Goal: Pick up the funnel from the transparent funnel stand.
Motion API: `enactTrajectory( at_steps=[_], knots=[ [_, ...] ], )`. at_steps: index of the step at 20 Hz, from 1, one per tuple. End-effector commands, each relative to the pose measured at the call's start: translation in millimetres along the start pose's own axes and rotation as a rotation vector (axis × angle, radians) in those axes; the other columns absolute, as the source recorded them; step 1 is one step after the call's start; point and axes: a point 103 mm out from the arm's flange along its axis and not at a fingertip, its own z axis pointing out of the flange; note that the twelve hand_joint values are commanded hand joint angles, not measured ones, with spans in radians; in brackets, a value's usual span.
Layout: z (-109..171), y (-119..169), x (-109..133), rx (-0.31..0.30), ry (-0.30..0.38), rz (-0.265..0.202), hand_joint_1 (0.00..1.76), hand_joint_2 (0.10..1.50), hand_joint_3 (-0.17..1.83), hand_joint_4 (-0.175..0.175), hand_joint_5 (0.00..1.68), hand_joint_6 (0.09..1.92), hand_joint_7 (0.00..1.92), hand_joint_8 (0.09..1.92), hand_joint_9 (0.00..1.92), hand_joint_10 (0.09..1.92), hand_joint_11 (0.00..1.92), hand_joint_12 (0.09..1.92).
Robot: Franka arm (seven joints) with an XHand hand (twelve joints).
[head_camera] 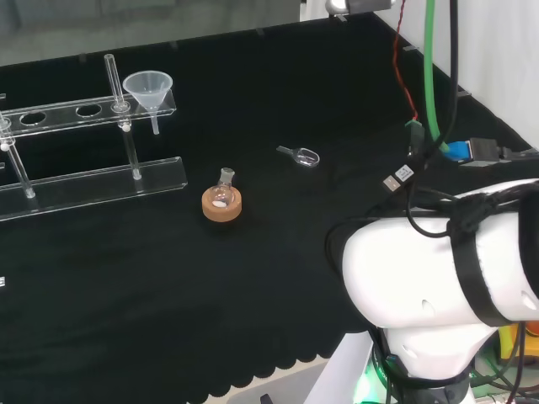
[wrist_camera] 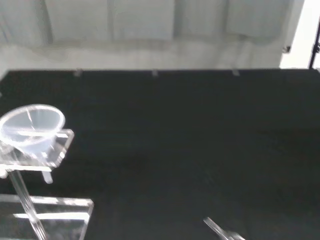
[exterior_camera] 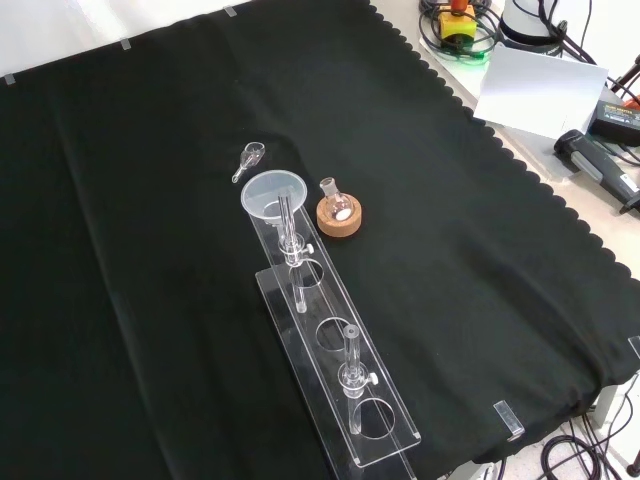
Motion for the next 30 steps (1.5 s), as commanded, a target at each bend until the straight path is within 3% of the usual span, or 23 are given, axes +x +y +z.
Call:
enactTrajectory(
  at_steps=[1, 11, 30],
  knots=[
    [19, 23, 27, -0.018, 0.070, -0.068, 0.27, 0.67, 0.01, 0.041, 0.00, 0.09, 0.00, 0.09, 0.00, 0.09, 0.00, 0.22],
    [44, 57, 81, 0.042, 0.040, -0.147, 0.28, 0.67, 0.01, 0.037, 0.00, 0.09, 0.00, 0.09, 0.00, 0.09, 0.00, 0.25],
    [103, 115, 160, 0.133, -0.016, -0.155, 0.31, 0.69, 0.01, 0.025, 0.00, 0.09, 0.01, 0.09, 0.00, 0.09, 0.00, 0.28]
  ],
)
